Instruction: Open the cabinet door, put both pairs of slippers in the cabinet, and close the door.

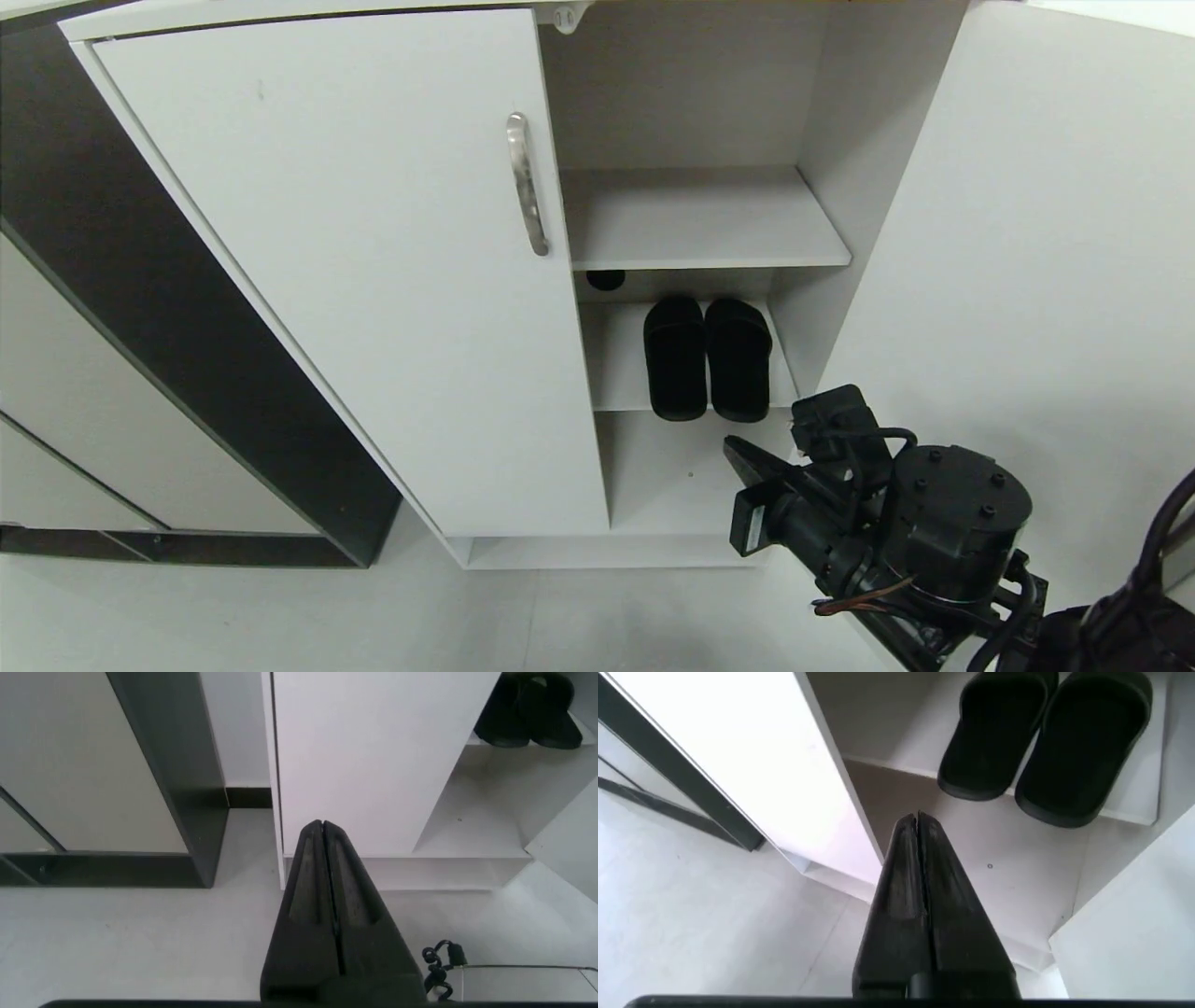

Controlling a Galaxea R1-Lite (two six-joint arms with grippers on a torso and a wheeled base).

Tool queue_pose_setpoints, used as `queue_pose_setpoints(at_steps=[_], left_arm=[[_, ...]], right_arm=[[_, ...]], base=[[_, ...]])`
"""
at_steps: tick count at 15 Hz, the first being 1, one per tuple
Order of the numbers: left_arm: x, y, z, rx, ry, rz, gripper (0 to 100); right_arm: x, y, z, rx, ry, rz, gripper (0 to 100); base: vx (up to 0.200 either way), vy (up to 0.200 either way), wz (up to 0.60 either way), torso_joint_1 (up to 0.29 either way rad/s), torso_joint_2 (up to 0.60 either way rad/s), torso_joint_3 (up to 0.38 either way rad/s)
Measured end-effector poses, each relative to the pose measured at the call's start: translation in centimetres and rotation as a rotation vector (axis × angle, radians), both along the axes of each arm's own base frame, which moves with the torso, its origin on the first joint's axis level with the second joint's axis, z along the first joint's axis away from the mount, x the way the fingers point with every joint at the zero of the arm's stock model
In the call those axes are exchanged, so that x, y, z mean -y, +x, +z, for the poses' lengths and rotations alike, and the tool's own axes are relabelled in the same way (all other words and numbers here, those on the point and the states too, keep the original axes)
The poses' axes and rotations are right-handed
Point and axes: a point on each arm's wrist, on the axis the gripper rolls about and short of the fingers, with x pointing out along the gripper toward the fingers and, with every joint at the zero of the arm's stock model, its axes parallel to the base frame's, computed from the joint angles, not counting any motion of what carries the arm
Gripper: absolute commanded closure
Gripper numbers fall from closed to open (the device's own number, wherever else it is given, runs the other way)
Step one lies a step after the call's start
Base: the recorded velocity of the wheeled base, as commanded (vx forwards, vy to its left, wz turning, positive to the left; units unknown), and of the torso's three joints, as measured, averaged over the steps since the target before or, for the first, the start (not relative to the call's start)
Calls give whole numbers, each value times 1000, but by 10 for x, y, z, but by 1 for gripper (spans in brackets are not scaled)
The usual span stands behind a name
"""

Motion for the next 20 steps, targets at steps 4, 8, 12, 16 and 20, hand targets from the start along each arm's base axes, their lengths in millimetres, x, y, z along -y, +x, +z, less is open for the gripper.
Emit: queue_pose_setpoints(at_steps=[4,8,12,16,20], left_arm=[[0,0,0,0,0,-1,100],[0,0,0,0,0,0,100],[0,0,0,0,0,-1,100],[0,0,0,1,0,-1,100],[0,0,0,1,2,2,100]], right_arm=[[0,0,0,1,1,2,100],[0,0,0,0,-2,1,100],[0,0,-1,-1,-4,0,100],[0,0,-2,-4,-6,0,100],[2,-2,-6,-18,-22,25,100]], base=[[0,0,0,-1,-1,18],[0,0,0,0,1,147],[0,0,0,2,6,200],[0,0,0,4,2,203],[0,0,0,5,4,159]])
